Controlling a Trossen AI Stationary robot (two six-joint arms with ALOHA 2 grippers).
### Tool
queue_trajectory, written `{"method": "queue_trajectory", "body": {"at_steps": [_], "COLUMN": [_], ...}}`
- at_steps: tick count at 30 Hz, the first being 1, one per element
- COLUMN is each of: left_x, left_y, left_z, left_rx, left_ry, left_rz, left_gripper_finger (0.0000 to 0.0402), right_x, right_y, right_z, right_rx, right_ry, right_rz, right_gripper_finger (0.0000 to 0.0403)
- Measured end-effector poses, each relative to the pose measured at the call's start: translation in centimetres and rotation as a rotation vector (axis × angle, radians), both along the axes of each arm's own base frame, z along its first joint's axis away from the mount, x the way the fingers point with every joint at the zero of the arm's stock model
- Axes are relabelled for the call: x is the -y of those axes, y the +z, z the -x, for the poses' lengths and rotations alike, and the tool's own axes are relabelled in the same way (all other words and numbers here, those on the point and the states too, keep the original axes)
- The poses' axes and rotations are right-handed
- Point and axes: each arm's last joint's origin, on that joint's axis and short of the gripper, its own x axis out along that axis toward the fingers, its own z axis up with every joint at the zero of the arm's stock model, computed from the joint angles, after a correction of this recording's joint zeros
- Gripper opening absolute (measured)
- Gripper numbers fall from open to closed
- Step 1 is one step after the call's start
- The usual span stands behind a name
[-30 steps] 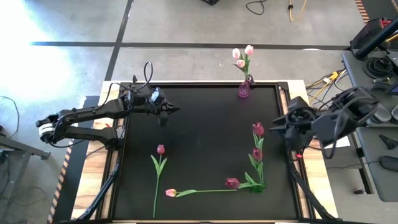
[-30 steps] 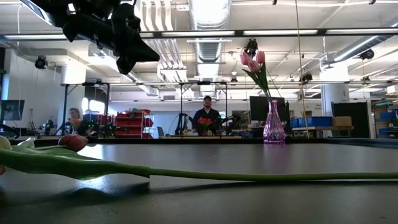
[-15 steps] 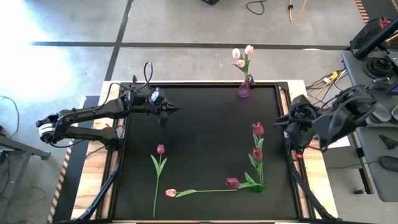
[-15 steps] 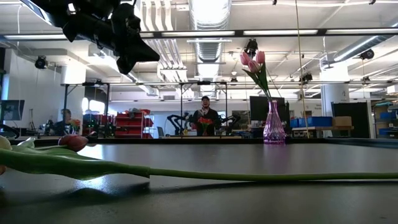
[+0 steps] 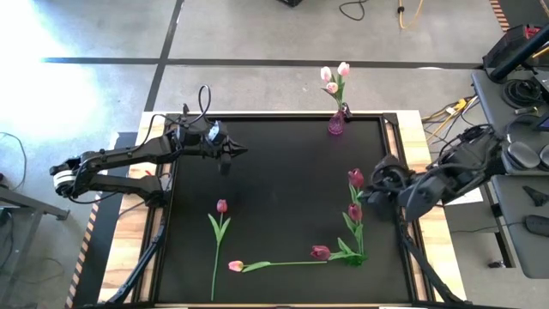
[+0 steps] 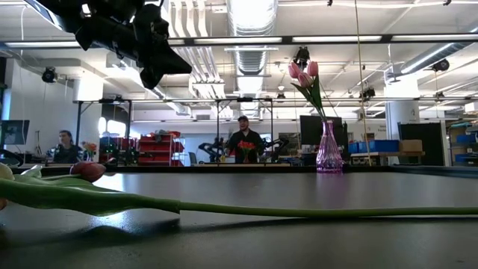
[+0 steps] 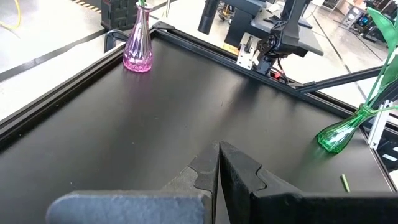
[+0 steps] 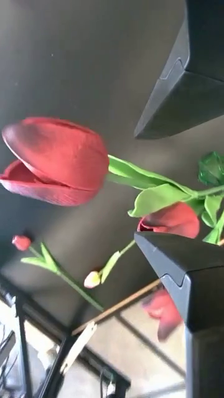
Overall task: Sort flowers into vase by color
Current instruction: Put the right red tulip into the transparent green vase
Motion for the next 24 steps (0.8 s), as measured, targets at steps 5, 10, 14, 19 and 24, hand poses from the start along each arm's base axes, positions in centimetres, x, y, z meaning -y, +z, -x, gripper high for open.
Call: {"method": "queue_trajectory", "body": {"at_steps": [5, 10, 14, 19, 24], "left_x": [0.0, 0.0, 0.0, 0.0, 0.0], "left_y": [0.0, 0.0, 0.0, 0.0, 0.0], "left_z": [0.0, 0.0, 0.0, 0.0, 0.0], "left_rx": [0.000, 0.000, 0.000, 0.000, 0.001], "left_ry": [0.000, 0.000, 0.000, 0.000, 0.003], "left_rz": [0.000, 0.000, 0.000, 0.000, 0.007], "left_gripper_finger": [0.0000, 0.0000, 0.0000, 0.0000, 0.0000], "right_x": [-0.3, -0.4, -0.5, -0.7, -1.1], "right_y": [-0.8, -1.2, -1.2, -1.4, -1.9], "right_z": [-0.8, -1.2, -1.3, -1.6, -2.1], "right_rx": [-0.044, -0.076, -0.071, -0.080, -0.105], "right_ry": [-0.030, -0.046, -0.044, -0.016, 0.009], "right_rz": [0.063, 0.093, 0.114, 0.141, 0.166], "right_gripper_finger": [0.0239, 0.0209, 0.0157, 0.0062, 0.0015]}}
